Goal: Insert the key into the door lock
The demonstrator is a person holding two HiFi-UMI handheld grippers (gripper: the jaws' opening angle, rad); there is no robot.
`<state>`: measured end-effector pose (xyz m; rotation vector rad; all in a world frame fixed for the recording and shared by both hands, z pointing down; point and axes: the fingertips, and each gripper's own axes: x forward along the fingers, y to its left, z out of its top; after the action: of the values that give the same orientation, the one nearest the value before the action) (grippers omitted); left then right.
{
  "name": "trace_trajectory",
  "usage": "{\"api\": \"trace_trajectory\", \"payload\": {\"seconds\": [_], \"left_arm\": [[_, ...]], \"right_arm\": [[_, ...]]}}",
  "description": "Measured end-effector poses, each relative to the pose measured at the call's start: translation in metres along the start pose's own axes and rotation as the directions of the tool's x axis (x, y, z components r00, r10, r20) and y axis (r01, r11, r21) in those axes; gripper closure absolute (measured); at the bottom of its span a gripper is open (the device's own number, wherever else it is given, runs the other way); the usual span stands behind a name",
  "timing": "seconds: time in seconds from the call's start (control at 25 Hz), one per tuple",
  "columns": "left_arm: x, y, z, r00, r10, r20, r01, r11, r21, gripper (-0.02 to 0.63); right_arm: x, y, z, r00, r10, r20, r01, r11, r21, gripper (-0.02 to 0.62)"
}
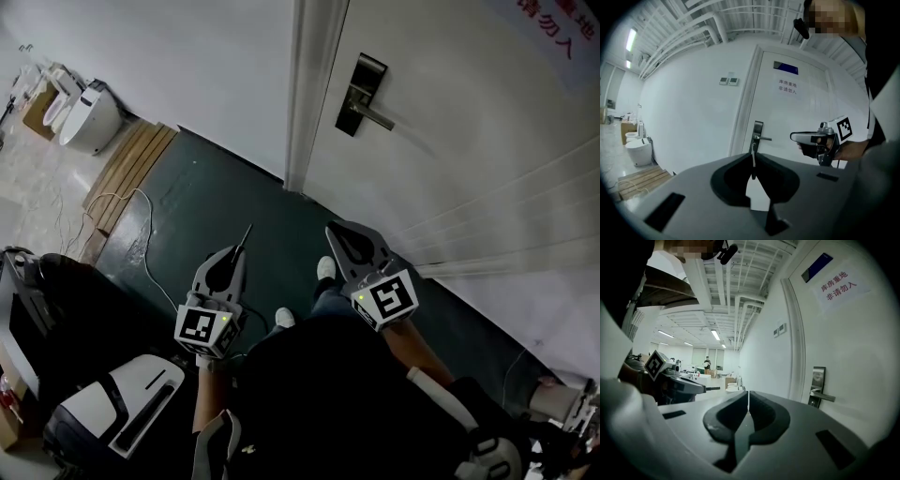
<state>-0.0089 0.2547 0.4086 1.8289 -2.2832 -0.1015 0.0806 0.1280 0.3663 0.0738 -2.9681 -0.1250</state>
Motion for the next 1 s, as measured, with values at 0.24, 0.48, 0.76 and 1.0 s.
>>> {"api": "trace_trajectory", "payload": {"seconds": [0.24,0.48,0.76,1.0], "left_arm": [[0.054,0.019,0.005,1.000,0.022,0.005,-0.021,0.998,-0.059,0.578],[0.113,0.014,0.004,0.999,0.008,-0.040,-0.010,0.998,-0.068,0.578],[0.159,0.022,0.003,0.992,0.113,-0.063,-0.120,0.984,-0.131,0.578],[0.185,0.026,0.007,0.978,0.198,-0.063,-0.207,0.951,-0.229,0.578]], "right_arm": [[0.034,-0.044,0.005,0.999,0.043,-0.001,-0.043,0.999,-0.015,0.578],[0.062,-0.096,0.002,0.996,0.087,-0.019,-0.087,0.996,-0.015,0.578],[0.089,-0.144,-0.003,0.987,0.159,-0.024,-0.159,0.987,-0.006,0.578],[0.105,-0.170,-0.003,0.974,0.225,-0.038,-0.225,0.974,-0.012,0.578]]}}
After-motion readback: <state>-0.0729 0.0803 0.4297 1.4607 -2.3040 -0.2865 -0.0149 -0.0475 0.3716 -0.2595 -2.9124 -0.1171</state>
